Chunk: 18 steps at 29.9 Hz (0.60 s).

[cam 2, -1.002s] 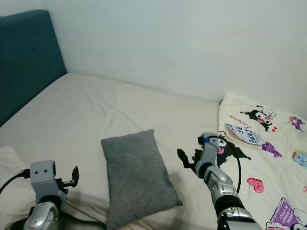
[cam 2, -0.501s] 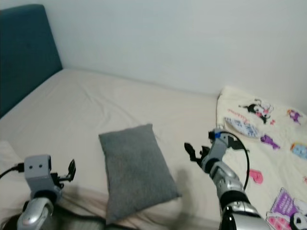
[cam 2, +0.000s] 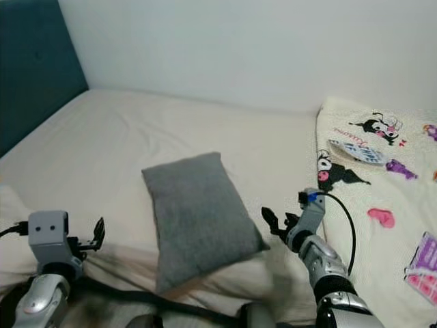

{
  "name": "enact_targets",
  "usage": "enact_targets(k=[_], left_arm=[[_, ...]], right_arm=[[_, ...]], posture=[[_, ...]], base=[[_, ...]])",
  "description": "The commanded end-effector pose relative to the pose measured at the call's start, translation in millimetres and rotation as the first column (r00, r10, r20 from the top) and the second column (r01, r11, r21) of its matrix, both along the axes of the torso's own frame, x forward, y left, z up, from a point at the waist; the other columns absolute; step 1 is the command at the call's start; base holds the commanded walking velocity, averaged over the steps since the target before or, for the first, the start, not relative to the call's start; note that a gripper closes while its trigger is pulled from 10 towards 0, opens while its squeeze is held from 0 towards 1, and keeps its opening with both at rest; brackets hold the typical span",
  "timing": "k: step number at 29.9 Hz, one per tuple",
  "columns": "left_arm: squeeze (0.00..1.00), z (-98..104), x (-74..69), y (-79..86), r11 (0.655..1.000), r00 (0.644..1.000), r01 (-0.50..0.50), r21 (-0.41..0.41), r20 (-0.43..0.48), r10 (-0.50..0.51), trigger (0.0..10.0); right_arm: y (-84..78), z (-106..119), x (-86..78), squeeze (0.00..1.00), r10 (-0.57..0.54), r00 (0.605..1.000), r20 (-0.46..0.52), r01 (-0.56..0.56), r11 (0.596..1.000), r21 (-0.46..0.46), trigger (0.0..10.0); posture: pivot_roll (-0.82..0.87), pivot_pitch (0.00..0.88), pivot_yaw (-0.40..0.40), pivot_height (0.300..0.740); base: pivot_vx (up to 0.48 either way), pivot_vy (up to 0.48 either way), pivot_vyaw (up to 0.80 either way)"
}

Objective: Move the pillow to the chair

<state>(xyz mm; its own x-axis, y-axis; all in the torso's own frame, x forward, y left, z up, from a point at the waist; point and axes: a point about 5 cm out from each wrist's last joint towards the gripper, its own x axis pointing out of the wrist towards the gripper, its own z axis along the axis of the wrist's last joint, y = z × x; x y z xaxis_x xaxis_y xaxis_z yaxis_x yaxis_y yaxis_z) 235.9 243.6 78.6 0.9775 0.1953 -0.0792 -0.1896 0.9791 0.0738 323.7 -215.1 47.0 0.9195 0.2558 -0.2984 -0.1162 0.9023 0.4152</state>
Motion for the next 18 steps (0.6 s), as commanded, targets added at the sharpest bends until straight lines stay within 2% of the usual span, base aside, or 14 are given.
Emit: enact_targets(k=[1, 2, 4, 9, 11, 16, 17, 18], left_arm=[[0.0, 6.1, -1.7, 0.7, 0.999, 1.0, 0.023, 0.034, -0.006, -0.023, 10.0], [0.0, 6.1, -1.7, 0.7, 0.999, 1.0, 0.023, 0.034, -0.006, -0.023, 10.0], [0.0, 11.1, -4.9, 1.7, 0.998, 0.999, 0.033, 0.046, -0.007, -0.032, 10.0], [0.0, 13.0, -6.2, 2.0, 0.998, 0.999, 0.036, 0.051, -0.009, -0.035, 10.0], [0.0, 19.0, -10.4, 3.8, 0.997, 0.999, 0.044, 0.066, -0.012, -0.044, 10.0], [0.0, 21.4, -12.0, 4.4, 0.996, 0.999, 0.048, 0.072, -0.013, -0.047, 10.0], [0.0, 25.6, -15.3, 5.6, 0.995, 0.999, 0.052, 0.085, -0.015, -0.051, 10.0], [0.0, 25.6, -15.3, 5.6, 0.995, 0.999, 0.052, 0.085, -0.015, -0.051, 10.0]], right_arm=[[0.6, -1.9, -0.9, 0.0, -0.008, 1.0, -0.011, 0.009, 0.999, 0.052, 10.0], [0.6, -1.9, -0.9, 0.0, -0.008, 1.0, -0.011, 0.009, 0.999, 0.052, 10.0], [4.8, -5.5, -2.3, 0.0, -0.016, 0.999, -0.03, 0.02, 0.988, 0.155, 10.0], [6.6, -6.5, -2.9, 0.0, -0.013, 0.999, -0.034, 0.02, 0.981, 0.192, 10.0], [22.2, -6.8, -2.6, 0.0, 0.055, 0.998, -0.02, -0.046, 0.951, 0.307, 10.0], [29.4, -6.5, -2.2, 0.0, 0.088, 0.996, -0.014, -0.078, 0.937, 0.34, 10.0], [39.7, -4.9, -1.0, 0.0, 0.127, 0.992, -0.001, -0.117, 0.912, 0.393, 10.0], [39.7, -4.9, -1.0, 0.0, 0.127, 0.992, -0.001, -0.117, 0.912, 0.393, 10.0]], posture=[[-0.02, 0.0, -0.055, 0.58], [-0.02, 0.0, -0.055, 0.58], [-0.02, 0.011, -0.046, 0.57], [-0.01, 0.014, -0.044, 0.565], [0.01, 0.067, -0.033, 0.565], [0.01, 0.067, -0.033, 0.565], [0.03, 0.102, -0.029, 0.565], [0.03, 0.102, -0.029, 0.565]], base=[[0.0, 0.0, 0.0], [0.0, 0.0, 0.0], [0.0, 0.0, 0.0], [0.0, 0.0, 0.0], [0.0, 0.0, 0.0], [0.0, 0.0, 0.0], [0.0, 0.0, 0.0], [0.0, 0.0, 0.0]])
